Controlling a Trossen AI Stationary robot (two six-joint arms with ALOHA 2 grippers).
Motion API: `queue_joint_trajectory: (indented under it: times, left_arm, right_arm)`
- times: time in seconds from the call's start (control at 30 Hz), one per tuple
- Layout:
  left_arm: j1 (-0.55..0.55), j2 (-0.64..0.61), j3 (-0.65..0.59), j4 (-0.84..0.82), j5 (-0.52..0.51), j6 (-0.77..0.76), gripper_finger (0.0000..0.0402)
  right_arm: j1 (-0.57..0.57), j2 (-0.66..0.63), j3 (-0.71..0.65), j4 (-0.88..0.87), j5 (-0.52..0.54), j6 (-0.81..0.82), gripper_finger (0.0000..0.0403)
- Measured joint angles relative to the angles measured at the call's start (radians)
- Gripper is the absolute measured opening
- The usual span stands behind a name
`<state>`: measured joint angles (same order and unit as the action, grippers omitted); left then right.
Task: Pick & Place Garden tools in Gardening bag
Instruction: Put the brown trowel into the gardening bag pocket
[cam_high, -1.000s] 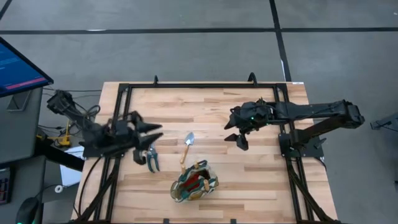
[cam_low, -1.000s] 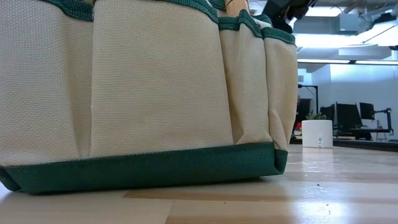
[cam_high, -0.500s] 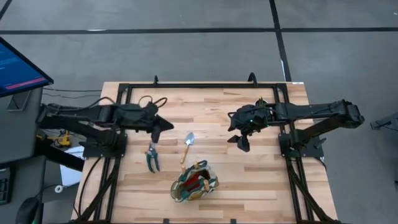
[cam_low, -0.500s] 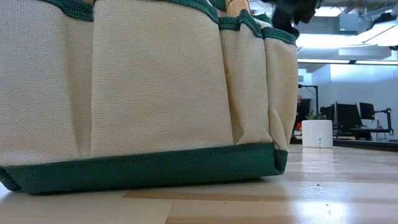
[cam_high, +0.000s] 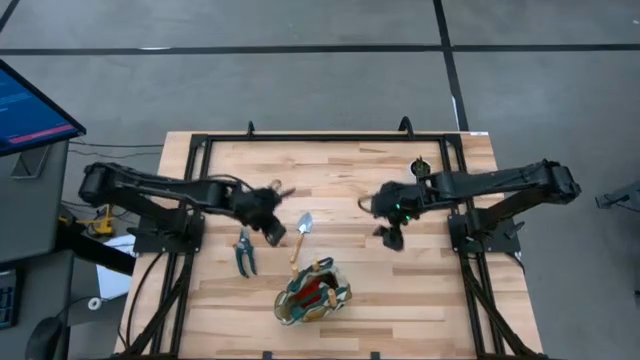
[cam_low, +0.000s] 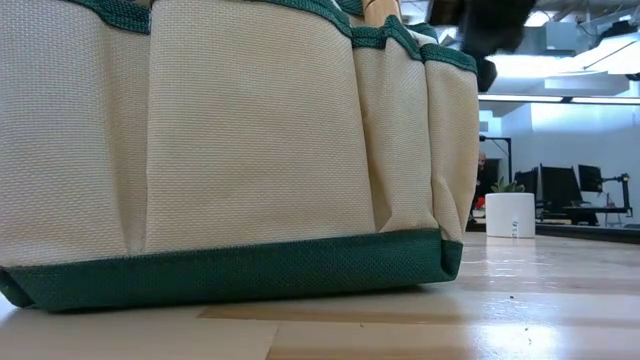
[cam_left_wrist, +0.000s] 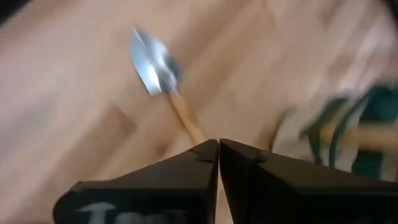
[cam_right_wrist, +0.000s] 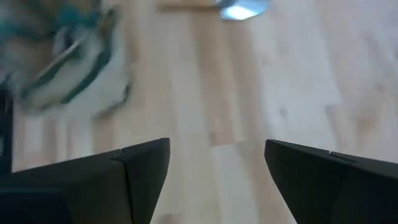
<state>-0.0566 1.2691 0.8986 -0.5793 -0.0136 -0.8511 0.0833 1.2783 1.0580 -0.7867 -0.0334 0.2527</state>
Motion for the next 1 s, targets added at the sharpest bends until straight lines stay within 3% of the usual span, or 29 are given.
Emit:
queue_joint_trajectory:
  times: [0.17, 0.27, 0.37, 0.5, 0.7, 1.0]
  left_arm:
    - [-0.149, 0.057, 0.001, -0.006, 0.010, -0.048, 0.0003]
    - [-0.229, 0.072, 0.001, -0.001, -0.139, -0.050, 0.0003]
    - [-0.236, 0.080, 0.001, 0.012, -0.282, -0.055, 0.0004]
    - [-0.144, 0.112, 0.001, 0.040, -0.236, -0.047, 0.0027]
    - [-0.039, 0.197, 0.001, 0.079, -0.157, -0.011, 0.0099]
    - [-0.023, 0.314, 0.001, 0.206, -0.113, -0.100, 0.0202]
  right_arm:
    - [0.110, -0.002, 0.000, -0.026, -0.003, 0.007, 0.0255]
    - [0.165, 0.004, 0.001, -0.019, 0.048, 0.050, 0.0255]
    - [0.197, 0.009, 0.001, -0.010, 0.096, 0.097, 0.0255]
    - [0.210, 0.020, 0.000, 0.009, 0.112, 0.148, 0.0255]
    - [0.211, 0.019, 0.001, 0.019, 0.113, 0.208, 0.0255]
    - [0.219, 0.019, 0.001, 0.013, 0.119, 0.260, 0.0255]
